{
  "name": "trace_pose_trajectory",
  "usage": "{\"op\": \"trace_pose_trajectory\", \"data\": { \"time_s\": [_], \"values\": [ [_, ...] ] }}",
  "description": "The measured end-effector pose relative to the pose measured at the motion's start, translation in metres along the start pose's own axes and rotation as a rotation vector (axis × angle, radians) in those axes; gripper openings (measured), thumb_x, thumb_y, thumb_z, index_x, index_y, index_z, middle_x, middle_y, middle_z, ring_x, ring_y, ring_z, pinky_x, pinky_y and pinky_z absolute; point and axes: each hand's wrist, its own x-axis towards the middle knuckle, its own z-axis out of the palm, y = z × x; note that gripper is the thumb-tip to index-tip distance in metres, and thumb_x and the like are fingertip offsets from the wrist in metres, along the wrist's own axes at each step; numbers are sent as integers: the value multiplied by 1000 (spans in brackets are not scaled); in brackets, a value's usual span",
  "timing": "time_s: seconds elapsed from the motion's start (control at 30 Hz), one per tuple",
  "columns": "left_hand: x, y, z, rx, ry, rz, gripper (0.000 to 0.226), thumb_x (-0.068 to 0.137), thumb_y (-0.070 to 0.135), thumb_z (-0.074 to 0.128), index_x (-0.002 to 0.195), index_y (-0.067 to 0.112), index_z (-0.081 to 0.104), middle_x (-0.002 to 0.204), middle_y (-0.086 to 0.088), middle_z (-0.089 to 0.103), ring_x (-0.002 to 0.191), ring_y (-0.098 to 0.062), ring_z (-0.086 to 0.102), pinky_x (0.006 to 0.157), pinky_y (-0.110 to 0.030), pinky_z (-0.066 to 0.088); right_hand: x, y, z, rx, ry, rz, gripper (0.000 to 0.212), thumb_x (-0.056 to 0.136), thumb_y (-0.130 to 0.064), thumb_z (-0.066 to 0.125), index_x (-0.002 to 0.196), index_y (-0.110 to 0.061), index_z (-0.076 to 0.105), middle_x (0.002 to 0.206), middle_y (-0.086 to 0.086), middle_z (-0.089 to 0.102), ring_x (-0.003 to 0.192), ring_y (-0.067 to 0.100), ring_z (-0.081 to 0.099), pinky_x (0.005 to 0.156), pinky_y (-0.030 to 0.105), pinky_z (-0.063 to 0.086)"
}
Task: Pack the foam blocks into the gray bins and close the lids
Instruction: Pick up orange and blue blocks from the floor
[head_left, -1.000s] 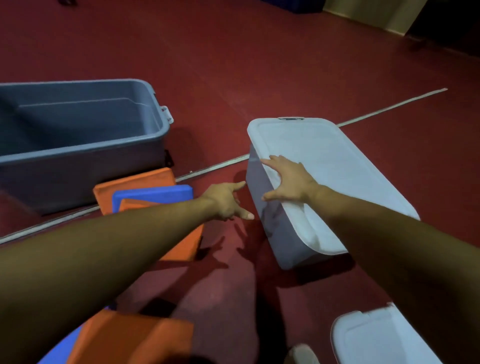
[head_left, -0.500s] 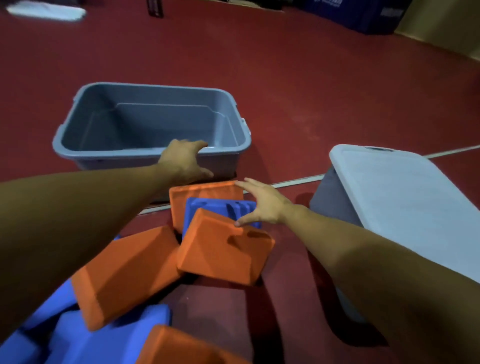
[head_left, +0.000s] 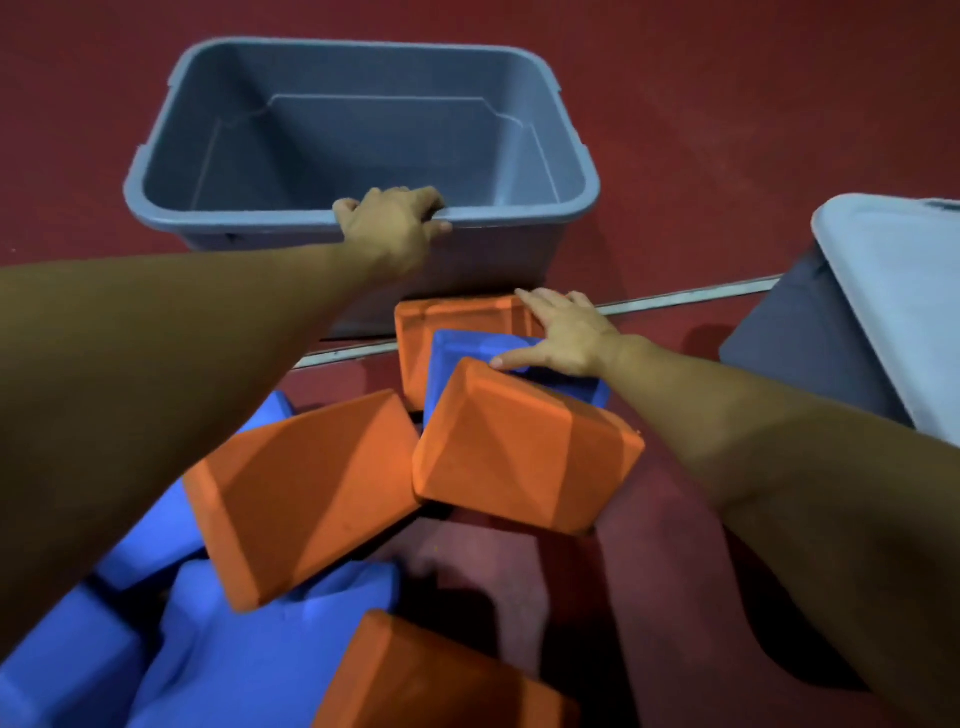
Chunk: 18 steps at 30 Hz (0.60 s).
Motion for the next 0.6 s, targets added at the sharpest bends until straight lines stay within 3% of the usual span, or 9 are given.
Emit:
{"op": "trace_pose_trajectory", "data": {
  "time_s": [0.1,0.17,0.27,0.37,0.5,0.53,0.6],
  "values": [
    [-9,-1,1,-37,36,24,30,98,44,50,122,29,61,123,-1,65,121,-30,48,98,-45,24,-19,-1,-11,-151,9,15,123,45,-99,48,148,-35,30,148,-2,30,131,36,29,107,56,29],
    [-19,-1,3,-54,55,43,28,97,41,52,119,27,63,120,-2,67,120,-29,49,95,-45,25,-33,2,-7,-203,-10,9,112,44,-100,46,134,-33,45,139,2,36,130,33,29,103,58,28],
    [-33,-2,5,-58,49,56,27,96,40,54,118,27,63,118,-2,68,120,-27,49,91,-44,25,-59,12,10,-30,-44,-7,107,43,-98,52,129,-34,43,149,-2,24,140,29,21,108,59,27],
    [-41,-3,-1,-50,-11,71,29,96,40,54,121,27,62,123,-3,66,122,-28,46,91,-44,25,-85,23,21,76,-24,-39,107,41,-95,59,127,-32,41,143,-5,29,130,33,37,105,46,37],
    [-54,-3,-13,-35,-66,184,29,95,41,56,120,28,63,125,-2,64,122,-29,49,94,-48,27,-126,34,26,-50,-4,61,137,33,-95,56,149,-33,19,149,-5,24,131,35,32,106,54,36],
    [-58,-1,-15,-39,-79,216,29,95,41,57,120,28,64,125,-1,64,121,-28,49,90,-46,27,-137,37,26,-79,-14,85,139,32,-95,56,150,-32,18,147,-3,24,131,35,32,105,55,36],
    [-68,6,-14,-38,-110,275,28,95,40,57,119,28,64,122,2,64,121,-25,49,82,-41,23,-156,42,25,-115,-67,105,126,35,-91,60,140,-27,35,132,-2,31,122,33,38,102,51,40]
  ]
}}
